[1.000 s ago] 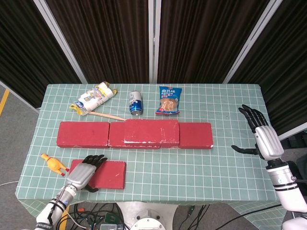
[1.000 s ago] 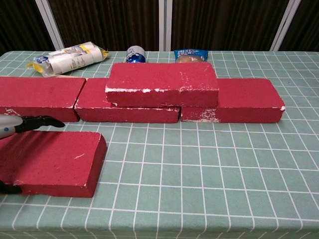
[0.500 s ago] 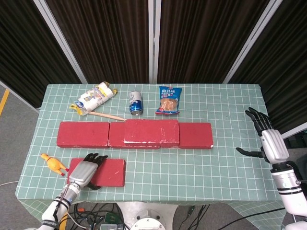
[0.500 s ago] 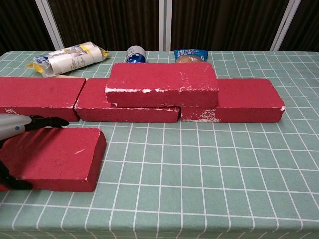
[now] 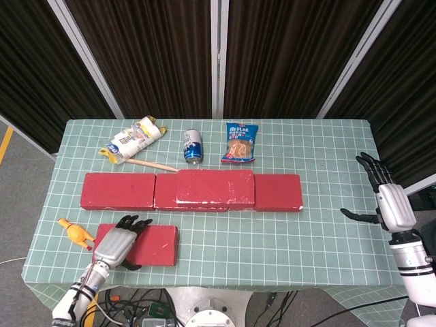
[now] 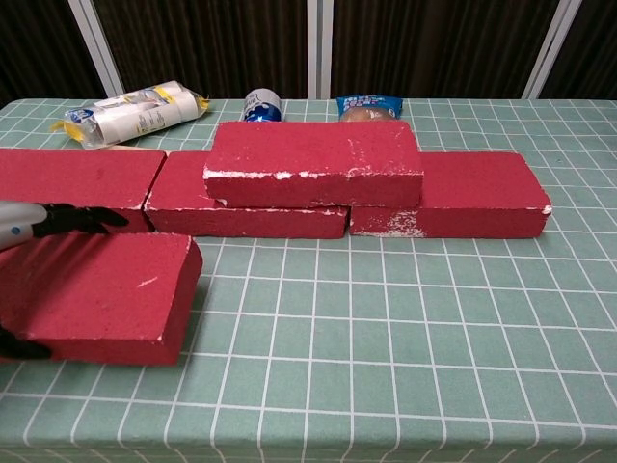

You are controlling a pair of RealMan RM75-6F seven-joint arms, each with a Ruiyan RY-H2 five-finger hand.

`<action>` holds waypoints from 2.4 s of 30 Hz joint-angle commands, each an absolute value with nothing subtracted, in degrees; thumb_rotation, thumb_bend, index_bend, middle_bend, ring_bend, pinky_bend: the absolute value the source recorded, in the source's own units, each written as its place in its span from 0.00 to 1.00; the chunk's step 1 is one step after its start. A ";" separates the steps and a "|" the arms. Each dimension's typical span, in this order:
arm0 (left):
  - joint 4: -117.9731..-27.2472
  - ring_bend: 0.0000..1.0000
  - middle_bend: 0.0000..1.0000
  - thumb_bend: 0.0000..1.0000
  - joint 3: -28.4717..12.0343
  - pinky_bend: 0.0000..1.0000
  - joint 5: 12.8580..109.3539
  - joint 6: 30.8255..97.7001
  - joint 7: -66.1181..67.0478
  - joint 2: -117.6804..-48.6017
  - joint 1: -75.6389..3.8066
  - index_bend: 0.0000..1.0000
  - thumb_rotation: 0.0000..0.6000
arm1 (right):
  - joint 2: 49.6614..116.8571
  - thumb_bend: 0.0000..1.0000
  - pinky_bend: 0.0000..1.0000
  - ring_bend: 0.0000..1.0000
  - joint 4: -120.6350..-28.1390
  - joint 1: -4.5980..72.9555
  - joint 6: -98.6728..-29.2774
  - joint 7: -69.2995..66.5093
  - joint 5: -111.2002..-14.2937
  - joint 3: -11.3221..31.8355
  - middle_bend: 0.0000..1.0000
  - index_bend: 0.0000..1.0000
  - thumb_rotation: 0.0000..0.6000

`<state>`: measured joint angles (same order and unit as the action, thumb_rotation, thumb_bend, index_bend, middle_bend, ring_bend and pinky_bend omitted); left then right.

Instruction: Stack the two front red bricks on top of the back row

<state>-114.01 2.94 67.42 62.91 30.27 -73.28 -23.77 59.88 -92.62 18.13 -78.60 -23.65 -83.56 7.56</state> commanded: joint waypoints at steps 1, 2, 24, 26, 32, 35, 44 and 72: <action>-117.46 0.00 0.29 0.00 2.13 0.00 69.15 65.82 31.04 -68.72 -23.51 0.01 1.00 | 59.47 0.00 0.00 0.00 -92.67 17.86 -78.67 -23.87 -83.36 7.79 0.00 0.00 1.00; -117.94 0.00 0.29 0.00 1.29 0.00 68.85 66.09 30.89 -67.18 -23.89 0.01 1.00 | 59.24 0.00 0.00 0.00 -92.73 17.75 -78.63 -23.97 -83.29 7.86 0.00 0.00 1.00; -98.73 0.00 0.29 0.00 -9.52 0.00 57.75 42.12 11.29 -63.73 -39.69 0.02 1.00 | 56.39 0.00 0.00 0.00 -96.64 13.24 -85.94 -22.65 -89.42 6.82 0.00 0.00 1.00; -97.36 0.00 0.29 0.00 -9.61 0.00 57.06 41.03 10.85 -64.00 -40.57 0.02 1.00 | 56.40 0.00 0.00 0.00 -96.83 12.77 -86.57 -22.50 -89.77 6.64 0.00 0.00 1.00; -94.66 0.00 0.30 0.00 -8.96 0.00 56.12 40.46 11.59 -65.77 -42.56 0.02 1.00 | 56.88 0.00 0.00 0.00 -96.59 11.93 -87.14 -23.05 -89.68 6.43 0.00 0.00 1.00; -94.09 0.00 0.30 0.00 -8.85 0.00 54.68 39.93 11.76 -66.69 -43.62 0.02 1.00 | 56.98 0.00 0.00 0.00 -96.42 11.88 -86.83 -23.33 -89.50 6.44 0.00 0.00 1.00; -90.63 0.00 0.31 0.00 -8.18 0.00 50.86 37.42 11.55 -68.70 -46.60 0.02 1.00 | 57.50 0.00 0.00 0.00 -95.49 11.44 -86.65 -23.32 -88.13 6.99 0.00 0.00 1.00; -88.45 0.00 0.31 0.00 -6.70 0.00 50.51 38.09 9.60 -71.88 -49.56 0.02 1.00 | 57.22 0.00 0.00 0.00 -94.66 10.90 -85.69 -23.96 -87.70 7.60 0.00 0.00 1.00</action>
<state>-88.50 -6.71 50.48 38.10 9.64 -71.83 -49.51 57.22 -94.63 10.89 -85.71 -23.99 -87.67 7.62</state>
